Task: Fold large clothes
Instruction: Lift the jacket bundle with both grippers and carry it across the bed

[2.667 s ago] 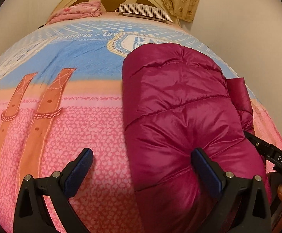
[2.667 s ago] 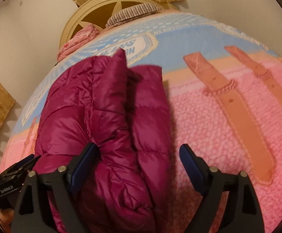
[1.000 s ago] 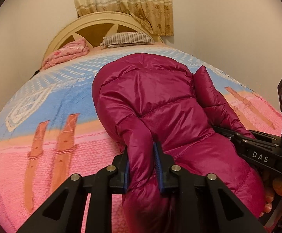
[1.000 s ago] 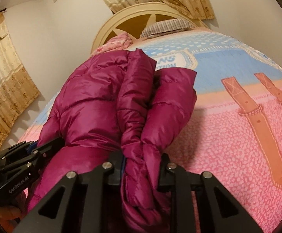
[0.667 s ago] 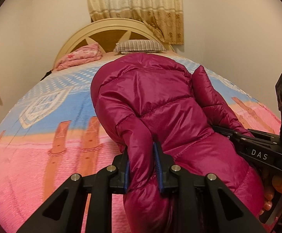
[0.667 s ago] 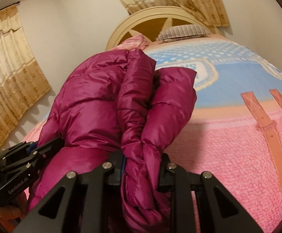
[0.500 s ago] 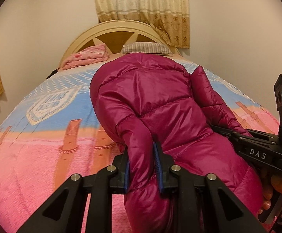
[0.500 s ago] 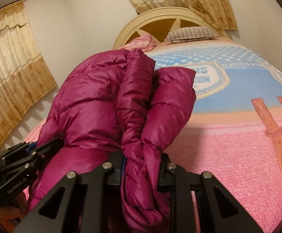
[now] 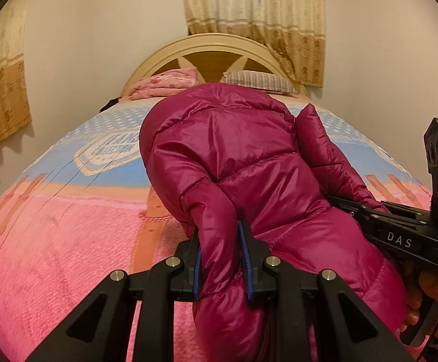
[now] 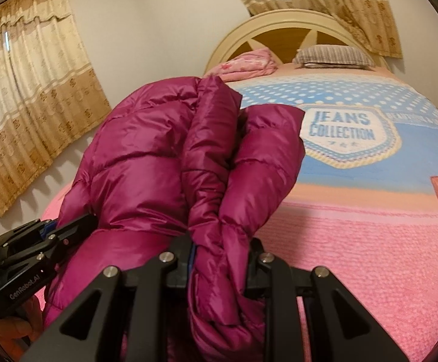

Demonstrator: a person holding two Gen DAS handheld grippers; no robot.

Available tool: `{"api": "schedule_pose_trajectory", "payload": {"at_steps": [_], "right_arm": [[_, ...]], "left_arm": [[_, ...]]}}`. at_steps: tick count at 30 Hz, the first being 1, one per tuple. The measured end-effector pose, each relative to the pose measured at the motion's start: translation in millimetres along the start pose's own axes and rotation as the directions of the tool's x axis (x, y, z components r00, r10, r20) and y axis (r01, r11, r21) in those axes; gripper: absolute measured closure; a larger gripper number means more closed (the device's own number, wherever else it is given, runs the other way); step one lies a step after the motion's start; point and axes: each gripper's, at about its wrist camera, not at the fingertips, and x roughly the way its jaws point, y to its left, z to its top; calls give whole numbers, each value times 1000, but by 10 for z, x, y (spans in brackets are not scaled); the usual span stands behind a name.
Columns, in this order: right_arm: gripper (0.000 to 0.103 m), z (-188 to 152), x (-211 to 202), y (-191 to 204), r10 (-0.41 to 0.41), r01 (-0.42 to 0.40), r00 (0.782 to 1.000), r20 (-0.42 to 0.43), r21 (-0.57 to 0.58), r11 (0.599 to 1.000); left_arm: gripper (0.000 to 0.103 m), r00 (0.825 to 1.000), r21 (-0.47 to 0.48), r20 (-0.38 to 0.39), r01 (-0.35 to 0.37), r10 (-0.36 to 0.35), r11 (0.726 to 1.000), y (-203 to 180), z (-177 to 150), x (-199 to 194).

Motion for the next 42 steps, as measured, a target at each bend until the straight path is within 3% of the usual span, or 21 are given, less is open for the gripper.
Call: {"api": "schedule_pose_trajectory", "payload": {"at_steps": [23,42], "right_arm": [[79,-9,636,772,126,-141,985,-122,-127,982],[79,-115,986,1037,146,-178,968,-202,-148,973]], "left_arm": [[81,987,-125,-34,-161,158,979,912,-314,-139],[81,975,-174,-90,-217,204,961,1205,-560,-34]]}}
